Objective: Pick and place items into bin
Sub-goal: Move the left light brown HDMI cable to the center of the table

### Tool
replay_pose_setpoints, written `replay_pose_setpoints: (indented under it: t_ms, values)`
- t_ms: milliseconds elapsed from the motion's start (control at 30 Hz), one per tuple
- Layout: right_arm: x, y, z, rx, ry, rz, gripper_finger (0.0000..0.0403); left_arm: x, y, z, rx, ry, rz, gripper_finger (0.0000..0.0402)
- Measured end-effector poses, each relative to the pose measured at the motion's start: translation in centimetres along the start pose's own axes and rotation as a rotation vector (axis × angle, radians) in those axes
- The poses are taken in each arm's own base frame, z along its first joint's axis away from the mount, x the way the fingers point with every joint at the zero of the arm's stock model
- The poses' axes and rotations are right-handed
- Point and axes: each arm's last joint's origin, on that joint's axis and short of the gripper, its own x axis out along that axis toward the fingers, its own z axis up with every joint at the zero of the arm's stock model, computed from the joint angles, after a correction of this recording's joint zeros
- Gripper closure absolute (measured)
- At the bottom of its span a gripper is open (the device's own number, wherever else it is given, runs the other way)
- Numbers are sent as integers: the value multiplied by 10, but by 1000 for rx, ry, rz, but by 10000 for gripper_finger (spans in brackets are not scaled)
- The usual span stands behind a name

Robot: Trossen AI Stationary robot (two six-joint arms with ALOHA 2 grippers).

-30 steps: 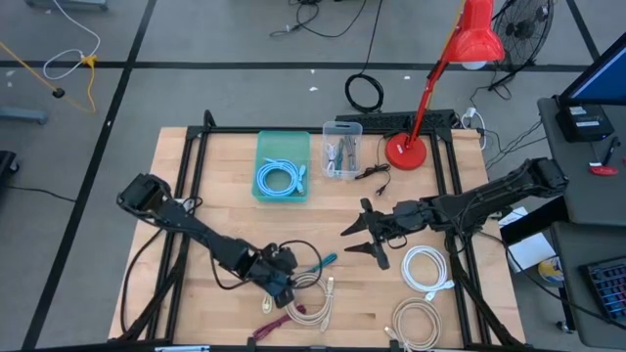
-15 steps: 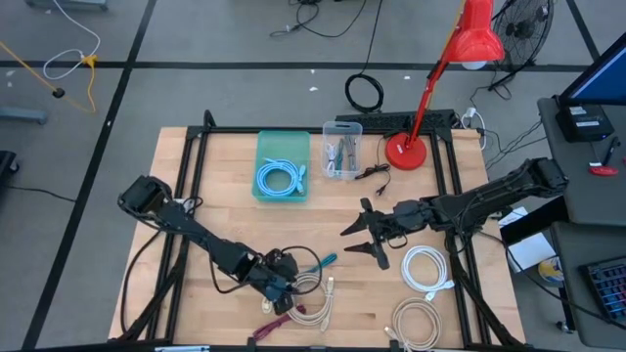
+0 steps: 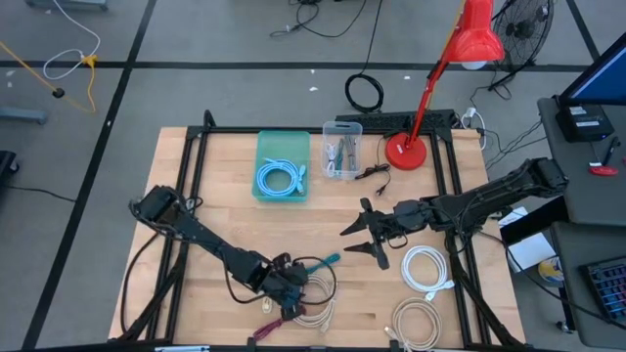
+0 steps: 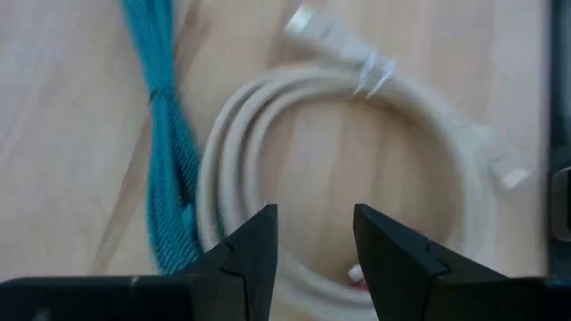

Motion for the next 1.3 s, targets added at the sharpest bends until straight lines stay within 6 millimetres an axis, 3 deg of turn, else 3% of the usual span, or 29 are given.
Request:
replay_pose_setpoints:
  t_ms: [267,667,867,1067,1300]
  values:
    - [0,0,0,0,0,0,216,-41,-30,19,236,4,134,250]
    - [0,0,1,0,-6,1,216,-38,-21,28,314,108,162,250]
    - [0,0,1,-5,-6,1,216,-18,-20,29,525,117,115,250]
    - [0,0,1,-4,-6,0,216,17,4,33,586,196,140,250]
    - [0,0,0,-12,-5,1,216,24,13,43,587,166,124,250]
